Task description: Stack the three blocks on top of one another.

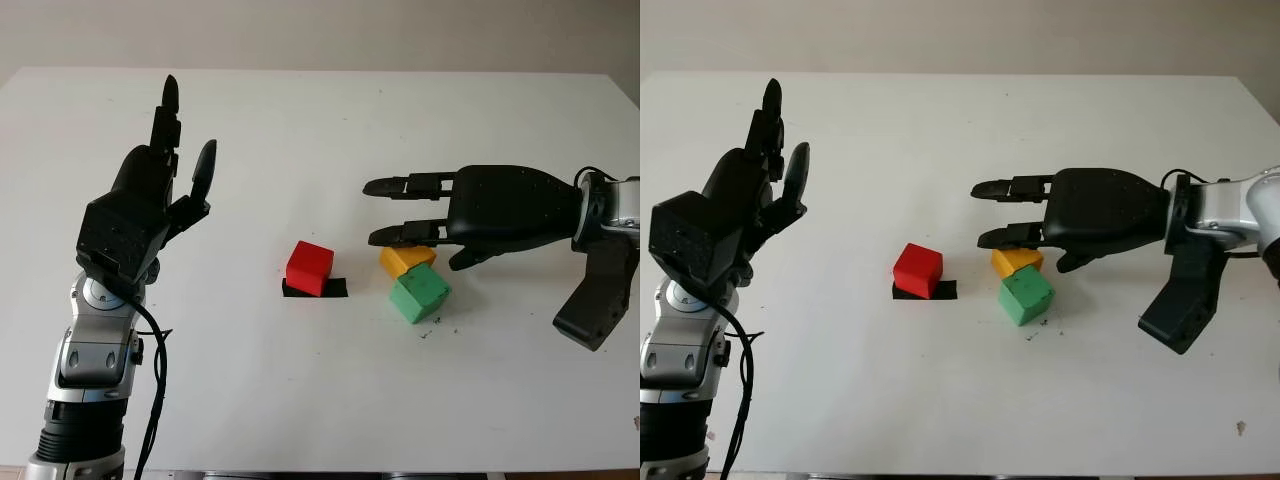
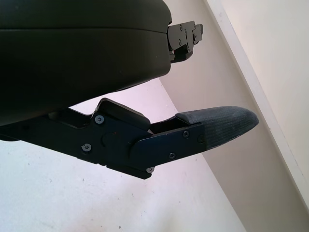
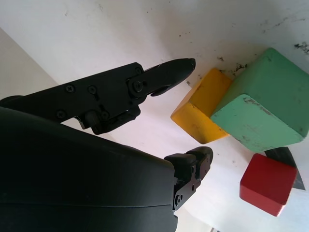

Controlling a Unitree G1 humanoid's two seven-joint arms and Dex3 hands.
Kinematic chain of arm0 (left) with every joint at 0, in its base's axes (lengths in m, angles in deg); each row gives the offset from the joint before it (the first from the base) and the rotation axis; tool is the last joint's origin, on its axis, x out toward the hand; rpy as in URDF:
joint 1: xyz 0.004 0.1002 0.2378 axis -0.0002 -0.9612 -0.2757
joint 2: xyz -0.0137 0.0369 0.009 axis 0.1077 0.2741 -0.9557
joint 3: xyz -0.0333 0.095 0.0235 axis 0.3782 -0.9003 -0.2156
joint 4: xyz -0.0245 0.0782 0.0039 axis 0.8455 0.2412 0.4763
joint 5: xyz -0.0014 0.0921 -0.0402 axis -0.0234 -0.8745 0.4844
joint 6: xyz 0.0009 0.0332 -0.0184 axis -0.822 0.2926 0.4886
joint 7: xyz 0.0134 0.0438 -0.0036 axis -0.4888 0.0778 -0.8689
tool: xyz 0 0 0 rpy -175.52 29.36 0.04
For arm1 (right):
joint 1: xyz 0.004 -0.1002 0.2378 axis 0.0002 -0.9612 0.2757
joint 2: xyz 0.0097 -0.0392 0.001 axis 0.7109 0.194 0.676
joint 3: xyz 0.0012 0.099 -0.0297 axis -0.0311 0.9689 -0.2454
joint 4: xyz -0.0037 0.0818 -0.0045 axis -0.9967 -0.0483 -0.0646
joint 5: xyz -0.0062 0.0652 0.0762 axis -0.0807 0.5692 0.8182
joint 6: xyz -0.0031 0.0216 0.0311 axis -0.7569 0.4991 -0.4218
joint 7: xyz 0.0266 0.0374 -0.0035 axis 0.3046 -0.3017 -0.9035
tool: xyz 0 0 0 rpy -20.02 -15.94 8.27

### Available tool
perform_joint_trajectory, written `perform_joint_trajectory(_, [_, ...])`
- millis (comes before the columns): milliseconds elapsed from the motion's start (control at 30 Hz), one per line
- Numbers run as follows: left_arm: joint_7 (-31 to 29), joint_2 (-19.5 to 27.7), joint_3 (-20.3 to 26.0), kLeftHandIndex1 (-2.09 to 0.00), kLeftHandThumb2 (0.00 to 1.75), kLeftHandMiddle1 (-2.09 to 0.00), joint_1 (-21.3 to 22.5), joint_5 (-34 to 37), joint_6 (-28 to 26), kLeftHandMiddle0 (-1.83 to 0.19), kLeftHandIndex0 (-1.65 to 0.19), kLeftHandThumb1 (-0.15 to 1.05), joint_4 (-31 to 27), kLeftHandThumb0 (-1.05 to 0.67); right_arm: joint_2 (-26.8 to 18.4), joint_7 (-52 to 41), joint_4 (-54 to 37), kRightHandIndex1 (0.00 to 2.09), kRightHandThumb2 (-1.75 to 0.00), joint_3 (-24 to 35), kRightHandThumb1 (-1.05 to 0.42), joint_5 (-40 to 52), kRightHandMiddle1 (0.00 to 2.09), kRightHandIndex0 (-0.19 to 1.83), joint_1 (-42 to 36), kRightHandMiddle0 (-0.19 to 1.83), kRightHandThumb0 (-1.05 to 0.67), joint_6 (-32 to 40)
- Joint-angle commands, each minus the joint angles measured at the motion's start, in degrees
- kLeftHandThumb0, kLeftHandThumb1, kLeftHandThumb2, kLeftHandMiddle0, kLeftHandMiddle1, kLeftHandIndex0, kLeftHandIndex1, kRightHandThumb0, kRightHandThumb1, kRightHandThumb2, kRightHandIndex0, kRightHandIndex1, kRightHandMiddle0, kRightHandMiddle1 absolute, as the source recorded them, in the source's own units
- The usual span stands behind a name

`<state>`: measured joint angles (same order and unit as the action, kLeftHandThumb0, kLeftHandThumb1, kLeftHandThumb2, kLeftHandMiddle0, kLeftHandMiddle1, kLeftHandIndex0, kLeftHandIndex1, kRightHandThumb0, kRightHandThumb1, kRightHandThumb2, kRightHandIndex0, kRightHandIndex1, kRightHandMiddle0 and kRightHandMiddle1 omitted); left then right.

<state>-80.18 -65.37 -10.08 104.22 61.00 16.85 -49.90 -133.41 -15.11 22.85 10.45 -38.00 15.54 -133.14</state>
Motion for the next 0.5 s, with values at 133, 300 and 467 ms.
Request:
perform_joint_trajectory(133, [0.08, 0.65, -0.10, 0.00, 0.71, 0.00, -0.08, -0.27, -0.18, 0.19, 0.19, 1.05, -1.29, -0.83, 0.59, 2.71, 1.27, 0.05, -0.05, -2.53, -0.95, -1.54, 0.19, 0.00, 2.22, 0.24, -0.40, 1.15])
perform_joint_trajectory(300, [0.58, 0.35, -0.04, 0.00, 0.70, 0.00, -0.10, -0.43, -1.10, 0.19, 0.19, 1.05, -1.58, -0.84, 1.34, 3.27, 1.88, 0.05, -0.05, -3.70, -0.95, -1.73, 0.19, 0.00, 2.65, 0.24, -0.40, 1.70])
perform_joint_trajectory(467, [0.44, 0.42, -0.16, 0.00, 0.71, 0.00, -0.17, -0.63, -1.37, 0.19, 0.19, 1.05, -1.81, -0.83, 2.06, 5.18, 2.52, 0.05, -0.05, -4.94, -0.95, -2.32, 0.20, -0.01, 3.50, 0.26, -0.40, 1.99])
